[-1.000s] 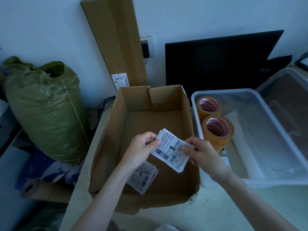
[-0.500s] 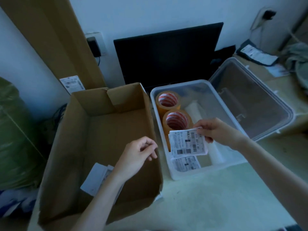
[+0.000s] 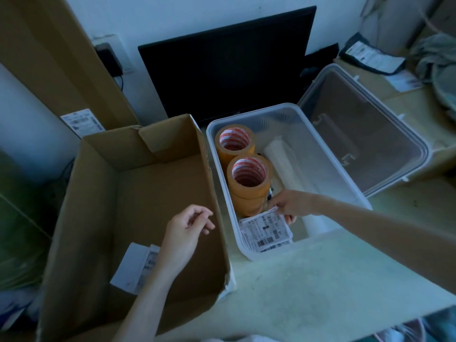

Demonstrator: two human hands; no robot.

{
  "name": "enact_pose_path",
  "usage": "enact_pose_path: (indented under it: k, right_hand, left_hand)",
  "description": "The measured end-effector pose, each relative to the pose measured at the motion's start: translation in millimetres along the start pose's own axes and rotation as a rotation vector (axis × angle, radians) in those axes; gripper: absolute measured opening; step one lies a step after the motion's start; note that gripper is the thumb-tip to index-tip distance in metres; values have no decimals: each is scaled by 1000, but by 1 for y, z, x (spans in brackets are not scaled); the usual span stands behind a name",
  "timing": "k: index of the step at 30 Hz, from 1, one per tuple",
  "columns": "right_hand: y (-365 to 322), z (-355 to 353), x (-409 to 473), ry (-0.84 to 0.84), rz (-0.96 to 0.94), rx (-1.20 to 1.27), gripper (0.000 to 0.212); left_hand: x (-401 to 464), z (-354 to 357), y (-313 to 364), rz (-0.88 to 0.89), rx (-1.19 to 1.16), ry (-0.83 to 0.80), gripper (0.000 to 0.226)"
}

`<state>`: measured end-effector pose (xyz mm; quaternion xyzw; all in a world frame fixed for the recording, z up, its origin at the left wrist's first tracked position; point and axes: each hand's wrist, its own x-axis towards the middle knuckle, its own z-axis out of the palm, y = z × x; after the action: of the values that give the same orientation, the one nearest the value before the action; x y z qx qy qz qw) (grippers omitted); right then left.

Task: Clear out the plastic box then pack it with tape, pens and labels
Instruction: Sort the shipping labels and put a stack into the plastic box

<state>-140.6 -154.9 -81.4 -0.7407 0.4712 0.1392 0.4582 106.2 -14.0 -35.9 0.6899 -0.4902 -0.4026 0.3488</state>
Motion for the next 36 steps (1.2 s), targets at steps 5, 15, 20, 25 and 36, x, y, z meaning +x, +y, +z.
enact_pose_path:
  k: [5,15,20,25,36]
  right_hand:
    - [-3,8,3,-144,0,-96,42]
    - [-4,-11,-16,-109,-105,-152,50]
    - [-24,-19,-47,49,-244,121,29]
    - [-72,-14,-76,186,-417,416,18]
    - [-151,64,-48,192,-499,580,15]
  left_hand:
    - [-4,1,-7,-10,46,6,14]
    - [-6,-6,-14,1,111,41,14]
    - [-5,-17,-19,17,163,41,14]
    - [-5,-35,-24,42,208,122,16]
    - [-14,-84,-91,-248,579,145,26]
